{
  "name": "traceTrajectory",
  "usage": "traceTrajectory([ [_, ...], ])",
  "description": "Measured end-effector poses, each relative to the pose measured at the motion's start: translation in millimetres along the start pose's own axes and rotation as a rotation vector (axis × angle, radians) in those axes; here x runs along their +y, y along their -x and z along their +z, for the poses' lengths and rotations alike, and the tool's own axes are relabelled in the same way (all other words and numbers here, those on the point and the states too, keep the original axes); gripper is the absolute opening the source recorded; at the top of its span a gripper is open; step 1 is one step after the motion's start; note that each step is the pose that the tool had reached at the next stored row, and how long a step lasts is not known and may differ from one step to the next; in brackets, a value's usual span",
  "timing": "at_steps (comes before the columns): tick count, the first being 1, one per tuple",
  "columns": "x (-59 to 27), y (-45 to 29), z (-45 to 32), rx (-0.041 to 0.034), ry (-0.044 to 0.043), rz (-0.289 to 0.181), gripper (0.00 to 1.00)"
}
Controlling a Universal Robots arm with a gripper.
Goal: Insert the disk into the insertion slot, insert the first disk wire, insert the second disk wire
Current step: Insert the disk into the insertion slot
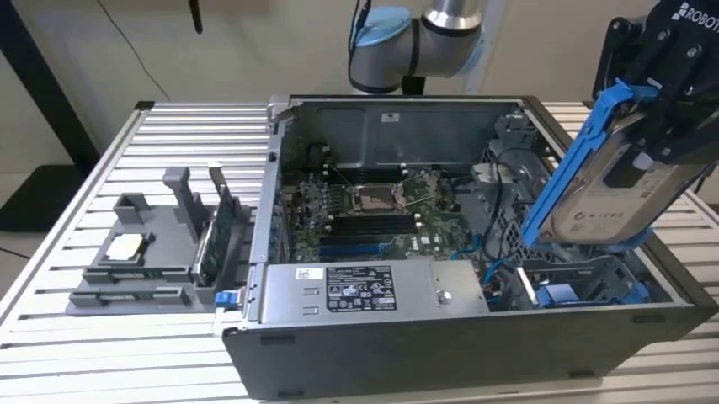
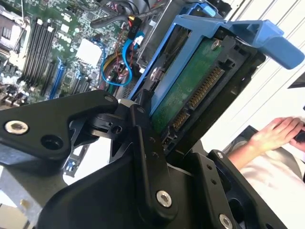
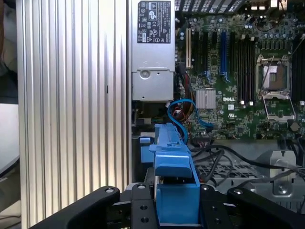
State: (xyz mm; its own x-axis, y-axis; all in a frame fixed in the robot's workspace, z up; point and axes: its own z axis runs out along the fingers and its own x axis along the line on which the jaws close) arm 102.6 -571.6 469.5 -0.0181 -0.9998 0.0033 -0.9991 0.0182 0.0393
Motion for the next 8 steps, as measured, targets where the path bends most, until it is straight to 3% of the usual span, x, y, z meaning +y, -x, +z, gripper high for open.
traceTrajectory([
  [8,-0.1,0.0,2.2,0.0000,0.0000,0.000,0.33],
])
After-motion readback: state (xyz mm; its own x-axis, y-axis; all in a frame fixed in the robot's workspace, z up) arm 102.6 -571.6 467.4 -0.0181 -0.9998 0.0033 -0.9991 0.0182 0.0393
